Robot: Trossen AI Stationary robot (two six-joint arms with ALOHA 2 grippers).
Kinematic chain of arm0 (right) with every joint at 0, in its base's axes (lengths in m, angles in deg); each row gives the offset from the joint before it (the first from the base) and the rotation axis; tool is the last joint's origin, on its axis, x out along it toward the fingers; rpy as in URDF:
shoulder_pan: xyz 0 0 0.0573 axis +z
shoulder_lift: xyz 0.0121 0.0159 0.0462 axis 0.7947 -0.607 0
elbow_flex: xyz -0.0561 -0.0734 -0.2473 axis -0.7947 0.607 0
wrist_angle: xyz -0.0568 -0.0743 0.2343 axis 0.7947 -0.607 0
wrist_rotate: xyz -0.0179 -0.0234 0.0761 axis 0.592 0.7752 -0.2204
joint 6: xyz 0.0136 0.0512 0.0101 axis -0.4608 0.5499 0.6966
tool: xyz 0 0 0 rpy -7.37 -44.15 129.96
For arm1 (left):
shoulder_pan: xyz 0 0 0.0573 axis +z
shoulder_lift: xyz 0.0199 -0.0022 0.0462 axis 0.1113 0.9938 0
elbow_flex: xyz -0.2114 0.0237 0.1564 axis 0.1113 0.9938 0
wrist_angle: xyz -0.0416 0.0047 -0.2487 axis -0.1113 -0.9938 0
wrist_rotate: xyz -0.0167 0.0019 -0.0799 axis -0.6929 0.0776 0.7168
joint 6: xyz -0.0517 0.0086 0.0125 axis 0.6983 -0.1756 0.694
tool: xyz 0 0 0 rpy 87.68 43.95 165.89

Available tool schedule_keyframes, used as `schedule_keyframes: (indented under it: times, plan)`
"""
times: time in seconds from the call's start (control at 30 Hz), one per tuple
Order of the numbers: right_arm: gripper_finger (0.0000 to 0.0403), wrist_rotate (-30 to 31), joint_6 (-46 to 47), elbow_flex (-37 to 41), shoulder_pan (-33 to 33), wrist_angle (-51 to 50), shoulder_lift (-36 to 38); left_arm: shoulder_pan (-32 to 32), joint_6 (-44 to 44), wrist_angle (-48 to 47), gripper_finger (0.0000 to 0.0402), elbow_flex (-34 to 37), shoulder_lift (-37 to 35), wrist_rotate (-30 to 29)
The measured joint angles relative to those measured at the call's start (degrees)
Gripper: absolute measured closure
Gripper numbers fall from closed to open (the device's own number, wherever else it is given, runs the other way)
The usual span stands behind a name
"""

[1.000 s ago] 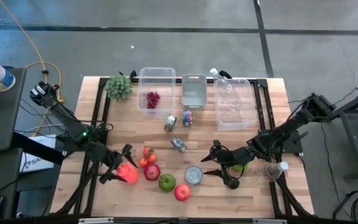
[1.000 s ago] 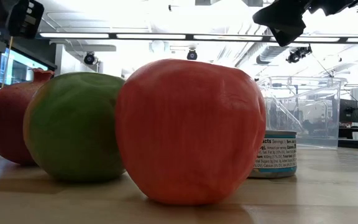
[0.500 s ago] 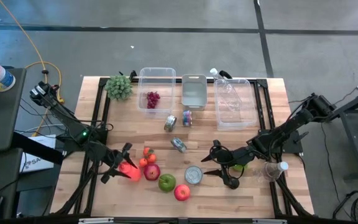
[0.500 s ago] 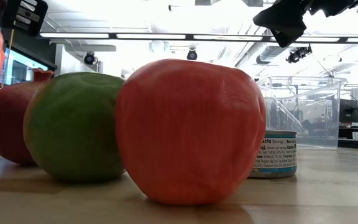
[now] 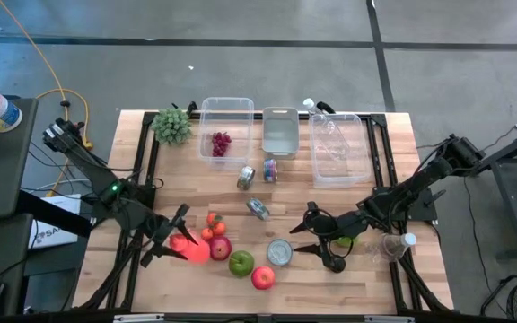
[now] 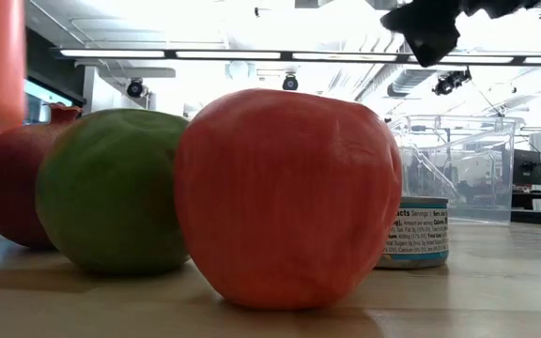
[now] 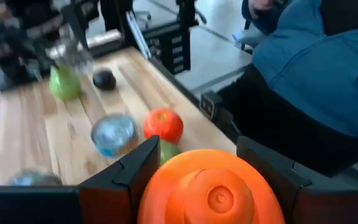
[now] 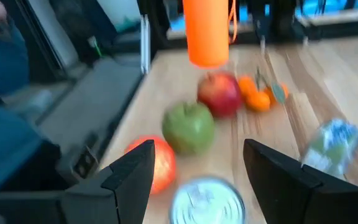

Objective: Pick & Place Food Item
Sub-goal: Put the orange water bottle into the right transparent bin

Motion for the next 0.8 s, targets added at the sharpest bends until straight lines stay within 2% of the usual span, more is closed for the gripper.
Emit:
schedule_keyframes:
  times: [0.17,0.3,0.43,0.67,0.8]
  plan:
    - [0.0168,-2.65,-4.62,0.00,0.67,8.07,0.00,3.09,-4.43,0.19,0.0211,-5.93,3.87,0.15]
    - [0.0168,-3.06,-9.33,0.00,1.23,10.32,0.00,6.94,-4.87,0.07,0.0205,-8.68,6.98,0.99]
    - [0.0168,-2.80,-9.34,0.00,1.14,10.74,0.00,10.98,-5.52,-1.13,0.0207,-10.25,10.21,6.28]
    - [0.0165,-1.14,-11.08,0.00,0.48,12.46,0.00,14.31,-6.73,-1.06,0.0208,-11.32,11.99,6.91]
    - [0.0140,-1.12,-14.86,0.00,1.24,12.29,0.00,14.67,-6.51,-0.72,0.0208,-11.32,11.99,7.26]
